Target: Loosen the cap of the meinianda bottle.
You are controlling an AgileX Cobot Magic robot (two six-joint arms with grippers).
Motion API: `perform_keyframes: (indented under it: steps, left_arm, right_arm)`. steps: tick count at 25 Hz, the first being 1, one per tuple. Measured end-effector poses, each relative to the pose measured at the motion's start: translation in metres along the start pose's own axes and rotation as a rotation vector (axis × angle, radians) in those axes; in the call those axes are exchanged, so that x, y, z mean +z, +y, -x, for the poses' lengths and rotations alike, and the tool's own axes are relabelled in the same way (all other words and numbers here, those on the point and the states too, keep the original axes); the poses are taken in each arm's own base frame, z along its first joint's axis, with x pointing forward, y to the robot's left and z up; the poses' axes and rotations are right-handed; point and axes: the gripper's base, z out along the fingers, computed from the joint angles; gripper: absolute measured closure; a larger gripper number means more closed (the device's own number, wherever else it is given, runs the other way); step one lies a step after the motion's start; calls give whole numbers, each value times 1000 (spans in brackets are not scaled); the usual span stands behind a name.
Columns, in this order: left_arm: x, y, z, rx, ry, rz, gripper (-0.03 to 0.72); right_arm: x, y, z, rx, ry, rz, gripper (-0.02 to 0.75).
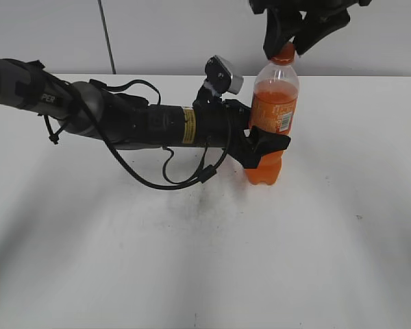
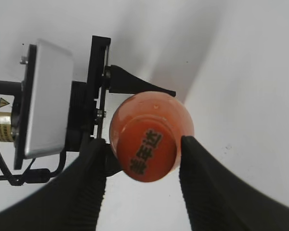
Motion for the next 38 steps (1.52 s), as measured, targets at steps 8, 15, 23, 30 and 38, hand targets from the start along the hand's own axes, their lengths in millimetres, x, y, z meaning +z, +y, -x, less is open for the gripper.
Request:
perform_keyframes:
  steps: [8,15,23,30,38]
  left_arm:
    - [0,0,0,0,0,0,263]
    - [0,0,-1,8,7,-5,263]
    - [0,-1,0,27,19,-19,263]
    - [0,-1,0,29,19,-21,263]
    - [0,-1,0,37,21,-27,263]
  right_arm:
    - [4,-1,0,5,10,-9,458]
    - [3,-1,0,-432,10,-12,465]
    - [3,-2,0,-1050,21,-13,465]
    - [0,-3,0,-1018,21,-24,406]
    - [-35,1,-4,-525,-65,-29,175]
